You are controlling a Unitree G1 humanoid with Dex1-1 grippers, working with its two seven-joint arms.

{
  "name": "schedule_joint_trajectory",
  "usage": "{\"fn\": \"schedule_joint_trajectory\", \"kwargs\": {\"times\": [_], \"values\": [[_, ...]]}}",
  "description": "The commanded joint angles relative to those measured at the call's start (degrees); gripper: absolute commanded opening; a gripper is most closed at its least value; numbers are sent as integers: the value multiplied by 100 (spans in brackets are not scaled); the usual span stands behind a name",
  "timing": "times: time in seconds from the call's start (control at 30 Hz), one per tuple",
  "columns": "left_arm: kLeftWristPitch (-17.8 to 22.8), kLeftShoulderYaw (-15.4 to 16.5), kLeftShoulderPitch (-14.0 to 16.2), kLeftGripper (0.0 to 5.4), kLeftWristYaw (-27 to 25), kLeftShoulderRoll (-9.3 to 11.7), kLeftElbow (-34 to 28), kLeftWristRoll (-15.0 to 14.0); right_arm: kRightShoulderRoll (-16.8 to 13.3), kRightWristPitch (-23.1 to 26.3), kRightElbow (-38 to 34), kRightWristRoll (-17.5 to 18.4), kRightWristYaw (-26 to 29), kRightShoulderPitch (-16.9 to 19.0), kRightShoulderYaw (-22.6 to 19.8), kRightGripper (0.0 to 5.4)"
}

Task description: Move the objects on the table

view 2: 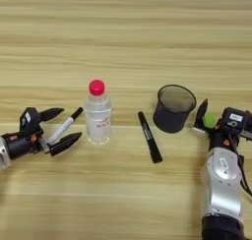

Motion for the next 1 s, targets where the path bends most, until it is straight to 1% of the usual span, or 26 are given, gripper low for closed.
{"fn": "schedule_joint_trajectory", "kwargs": {"times": [0.03, 0.23, 0.37, 0.57, 0.77, 1.0], "values": [[19, -201, 68, 538, -6, -42, -261, 31, -41, -56, 47, 29, -7, -95, -10, 540], [96, -532, -11, 538, 85, -213, -402, 86, -29, -56, 29, 26, -13, -88, -7, 540], [127, -693, -198, 538, 195, -321, -324, 182, -11, -46, -12, 21, -24, -71, 3, 540], [80, -684, -391, 538, 397, -423, -81, 256, 3, -46, -38, 19, -30, -59, 13, 540], [58, -658, -660, 538, 585, -633, 269, 282, -1, -41, -43, 22, -25, -57, 13, 540], [73, -773, -756, 538, 593, -764, 324, 318, 17, -49, -46, 15, -38, -52, 23, 540]]}}
